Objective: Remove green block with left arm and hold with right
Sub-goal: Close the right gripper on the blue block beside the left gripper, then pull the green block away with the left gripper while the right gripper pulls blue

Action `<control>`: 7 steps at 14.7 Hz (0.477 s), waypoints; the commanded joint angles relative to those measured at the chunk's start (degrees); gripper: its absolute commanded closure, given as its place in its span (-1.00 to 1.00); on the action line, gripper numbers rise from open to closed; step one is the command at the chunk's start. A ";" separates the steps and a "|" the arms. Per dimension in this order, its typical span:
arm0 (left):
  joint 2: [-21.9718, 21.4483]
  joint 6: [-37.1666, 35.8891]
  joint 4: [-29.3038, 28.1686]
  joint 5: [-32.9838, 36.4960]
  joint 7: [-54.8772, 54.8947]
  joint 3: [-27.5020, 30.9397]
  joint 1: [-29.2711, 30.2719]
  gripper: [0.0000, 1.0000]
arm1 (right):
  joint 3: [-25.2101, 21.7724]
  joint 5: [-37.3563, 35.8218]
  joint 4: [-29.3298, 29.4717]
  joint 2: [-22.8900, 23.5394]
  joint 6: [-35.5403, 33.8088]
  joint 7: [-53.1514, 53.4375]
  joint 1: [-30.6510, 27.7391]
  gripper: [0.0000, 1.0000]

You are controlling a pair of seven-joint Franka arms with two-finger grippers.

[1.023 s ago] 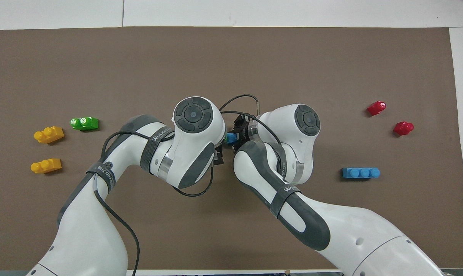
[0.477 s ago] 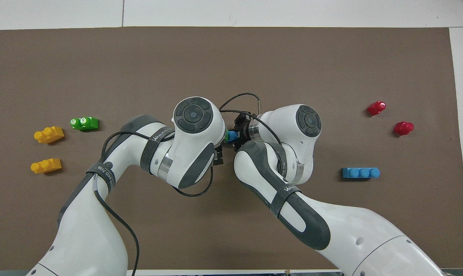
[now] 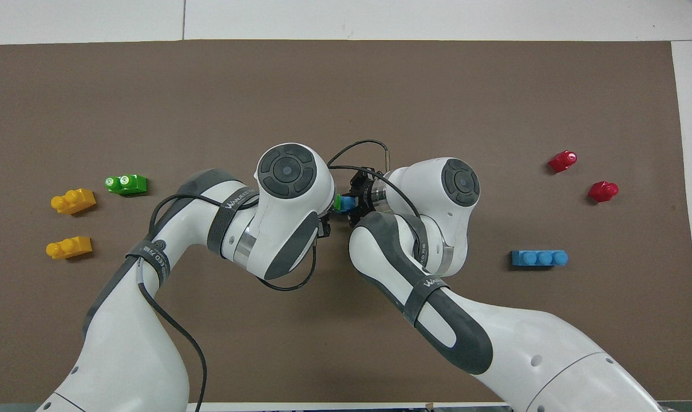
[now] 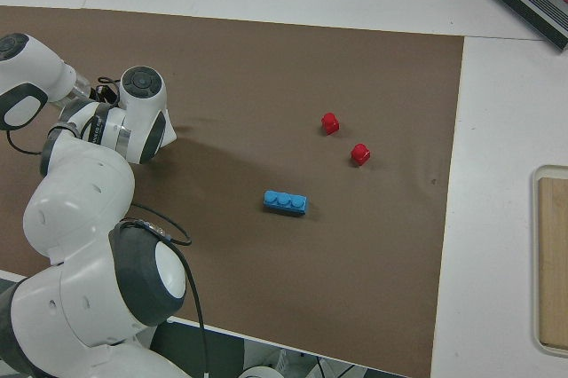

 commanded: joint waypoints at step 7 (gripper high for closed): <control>-3.80 -10.98 3.38 1.85 5.51 0.57 0.97 1.00 | 0.21 1.61 -0.68 -0.16 2.21 0.29 -0.12 1.00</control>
